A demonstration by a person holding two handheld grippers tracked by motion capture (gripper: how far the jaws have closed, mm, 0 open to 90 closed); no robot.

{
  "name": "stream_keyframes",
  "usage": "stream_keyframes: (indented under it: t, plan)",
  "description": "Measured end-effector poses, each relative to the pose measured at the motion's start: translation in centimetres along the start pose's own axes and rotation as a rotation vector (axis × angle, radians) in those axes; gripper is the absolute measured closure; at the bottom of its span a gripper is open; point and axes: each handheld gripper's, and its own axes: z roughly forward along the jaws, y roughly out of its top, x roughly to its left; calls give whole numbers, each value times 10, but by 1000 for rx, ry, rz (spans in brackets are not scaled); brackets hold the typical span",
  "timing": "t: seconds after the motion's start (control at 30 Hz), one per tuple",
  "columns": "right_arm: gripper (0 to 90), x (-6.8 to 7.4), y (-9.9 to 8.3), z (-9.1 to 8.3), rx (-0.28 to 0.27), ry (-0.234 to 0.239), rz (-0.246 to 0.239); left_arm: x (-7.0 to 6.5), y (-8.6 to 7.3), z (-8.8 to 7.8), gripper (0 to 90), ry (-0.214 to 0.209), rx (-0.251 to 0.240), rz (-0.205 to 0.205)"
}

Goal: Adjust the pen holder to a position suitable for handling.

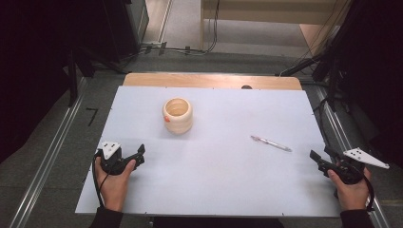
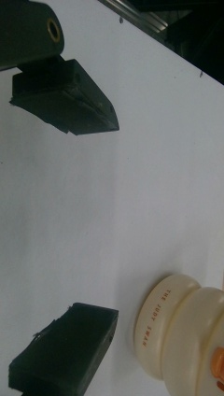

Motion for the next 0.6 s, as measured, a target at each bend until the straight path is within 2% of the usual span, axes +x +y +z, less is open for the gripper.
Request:
stream_keyframes:
  t: [0.6]
  plan:
    - [300, 2, 1, 1, -6, 7, -14, -2, -1, 3, 97, -6, 9, 6]
